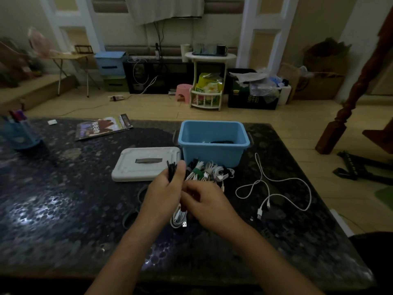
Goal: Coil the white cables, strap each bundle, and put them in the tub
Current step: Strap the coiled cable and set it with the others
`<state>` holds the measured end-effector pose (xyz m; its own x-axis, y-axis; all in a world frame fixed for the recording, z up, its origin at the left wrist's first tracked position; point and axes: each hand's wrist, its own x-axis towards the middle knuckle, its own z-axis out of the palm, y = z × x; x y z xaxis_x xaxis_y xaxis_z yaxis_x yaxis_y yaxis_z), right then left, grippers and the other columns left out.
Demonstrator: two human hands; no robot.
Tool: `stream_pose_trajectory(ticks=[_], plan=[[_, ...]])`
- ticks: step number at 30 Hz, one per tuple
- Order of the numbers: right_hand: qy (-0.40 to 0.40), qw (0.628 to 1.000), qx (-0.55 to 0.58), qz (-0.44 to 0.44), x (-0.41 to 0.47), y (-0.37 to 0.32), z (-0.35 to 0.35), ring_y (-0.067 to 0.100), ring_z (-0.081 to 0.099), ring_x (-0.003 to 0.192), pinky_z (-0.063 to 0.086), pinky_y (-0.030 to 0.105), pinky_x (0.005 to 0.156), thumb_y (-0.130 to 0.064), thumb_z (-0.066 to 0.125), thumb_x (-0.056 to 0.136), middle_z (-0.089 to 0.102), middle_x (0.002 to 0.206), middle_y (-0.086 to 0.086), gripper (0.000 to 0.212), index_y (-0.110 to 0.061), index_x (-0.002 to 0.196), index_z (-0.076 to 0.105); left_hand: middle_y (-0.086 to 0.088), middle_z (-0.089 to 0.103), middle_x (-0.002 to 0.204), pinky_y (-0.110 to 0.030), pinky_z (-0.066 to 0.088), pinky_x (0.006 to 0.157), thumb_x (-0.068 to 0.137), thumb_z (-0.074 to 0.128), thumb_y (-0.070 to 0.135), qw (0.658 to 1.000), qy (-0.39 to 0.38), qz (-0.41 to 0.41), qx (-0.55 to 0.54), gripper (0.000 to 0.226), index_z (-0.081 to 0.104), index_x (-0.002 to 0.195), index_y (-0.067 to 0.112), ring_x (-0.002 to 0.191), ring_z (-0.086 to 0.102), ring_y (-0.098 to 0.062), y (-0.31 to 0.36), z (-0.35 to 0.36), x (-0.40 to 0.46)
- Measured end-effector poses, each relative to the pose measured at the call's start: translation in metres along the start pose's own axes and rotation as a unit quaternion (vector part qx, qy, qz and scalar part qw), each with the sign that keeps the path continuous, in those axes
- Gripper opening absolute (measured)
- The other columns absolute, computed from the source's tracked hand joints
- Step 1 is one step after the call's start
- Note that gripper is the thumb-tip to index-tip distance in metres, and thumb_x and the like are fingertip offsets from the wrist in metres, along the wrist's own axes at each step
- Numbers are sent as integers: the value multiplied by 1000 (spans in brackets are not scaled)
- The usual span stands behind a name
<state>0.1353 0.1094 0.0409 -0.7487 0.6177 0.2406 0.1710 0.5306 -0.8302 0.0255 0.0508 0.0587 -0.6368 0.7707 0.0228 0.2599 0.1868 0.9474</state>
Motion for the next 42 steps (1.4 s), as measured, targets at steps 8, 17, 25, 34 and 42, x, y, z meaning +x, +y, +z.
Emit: stream_pose_trajectory(ticks=[8,17,25,34,42], plan=[[-178,982,-17,63,-11,19,25,15,68,82,56,43,83,-30,60,95,73,88,2,18,-20,85,72,7,30,50,-26,24,43,83,40,69,980,20,-5,-200,53,45,70,18,43,28,-11,10,-9,-1],[-185,968,-159,60,-6,29,8,12,68,83,52,31,81,-34,57,98,75,90,0,22,-23,92,76,-9,45,60,-25,44,52,87,38,62,981,-75,92,-156,57,54,73,9,55,47,-22,8,-9,-11],[-187,974,-96,81,-2,34,-11,-2,63,75,51,21,73,-34,73,88,74,84,-10,15,-23,97,79,-2,32,49,-22,23,41,86,44,63,967,-202,-20,-154,66,64,85,0,38,25,-13,3,-8,-9],[-93,958,215,162,1,21,-38,17,73,77,59,25,74,-4,60,97,71,105,26,29,3,124,53,17,60,56,-13,36,49,83,44,65,975,-137,105,142,41,56,65,31,54,54,9,-10,-3,2],[-89,939,264,201,0,9,-40,20,74,88,59,24,79,-3,48,102,73,107,19,24,3,121,61,10,68,79,-18,46,61,83,48,66,952,-169,108,230,35,62,90,35,74,63,-4,-17,0,6]])
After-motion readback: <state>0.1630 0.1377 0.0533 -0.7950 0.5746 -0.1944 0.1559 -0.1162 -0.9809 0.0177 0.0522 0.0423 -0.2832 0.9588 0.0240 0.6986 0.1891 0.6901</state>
